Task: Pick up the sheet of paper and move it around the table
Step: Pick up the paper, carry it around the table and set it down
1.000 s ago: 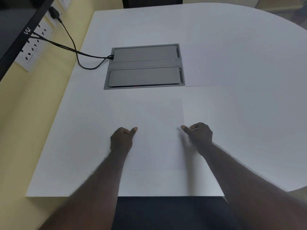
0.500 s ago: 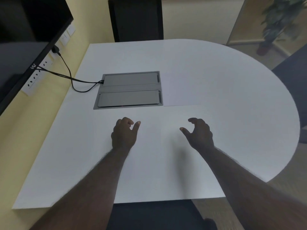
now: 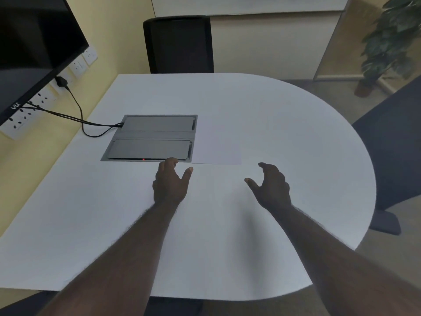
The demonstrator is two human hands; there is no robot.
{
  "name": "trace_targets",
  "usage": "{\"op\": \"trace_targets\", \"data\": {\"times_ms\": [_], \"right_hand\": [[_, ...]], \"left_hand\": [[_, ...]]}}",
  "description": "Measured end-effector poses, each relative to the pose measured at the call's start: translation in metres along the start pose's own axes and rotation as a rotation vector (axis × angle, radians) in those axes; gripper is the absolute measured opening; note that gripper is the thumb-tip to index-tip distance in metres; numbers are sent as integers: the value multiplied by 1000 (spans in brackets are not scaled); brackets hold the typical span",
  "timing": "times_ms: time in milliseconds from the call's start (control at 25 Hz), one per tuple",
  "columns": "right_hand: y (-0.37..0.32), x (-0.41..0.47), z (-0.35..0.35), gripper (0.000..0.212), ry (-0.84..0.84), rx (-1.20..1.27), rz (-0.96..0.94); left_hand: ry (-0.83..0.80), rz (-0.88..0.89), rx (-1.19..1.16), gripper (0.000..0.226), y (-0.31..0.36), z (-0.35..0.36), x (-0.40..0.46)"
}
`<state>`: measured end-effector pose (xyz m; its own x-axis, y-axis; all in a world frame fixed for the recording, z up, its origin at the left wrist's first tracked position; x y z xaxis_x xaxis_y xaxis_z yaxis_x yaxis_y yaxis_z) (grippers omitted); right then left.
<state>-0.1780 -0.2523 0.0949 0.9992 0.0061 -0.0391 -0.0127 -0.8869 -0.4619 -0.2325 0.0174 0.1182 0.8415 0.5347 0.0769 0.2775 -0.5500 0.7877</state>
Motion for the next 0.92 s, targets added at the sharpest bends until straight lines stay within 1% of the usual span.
{"op": "trace_targets", "data": {"times_ms": [200,440,560,720,920], "right_hand": [[29,31,-13,64,-24,-8,0],[29,75,-5,62,-72,-10,3],[17,105,4,63,-102,4,16],[7,151,23,62,-115,-5,48],[7,198,54,58,-159,41,139]], "left_hand": [[7,-5,31,46,23,34,4],[14,-31,67,49,31,55,32],[14,-32,85,51,28,63,62],[-25,-61,105,53,15,84,111],[-85,-85,172,55,-5,120,151]]}}
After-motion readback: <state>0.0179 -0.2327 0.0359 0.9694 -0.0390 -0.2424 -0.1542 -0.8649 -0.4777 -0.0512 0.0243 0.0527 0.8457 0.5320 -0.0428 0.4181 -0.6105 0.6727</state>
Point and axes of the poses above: each hand's wrist, its own x-axis towards the middle knuckle, its own z-axis out of the palm, y = z × x, the point moved 4 cm from there along x, towards the middle knuckle, and after that the axes turned 10 degrees about -x, right-handed, at the moved point
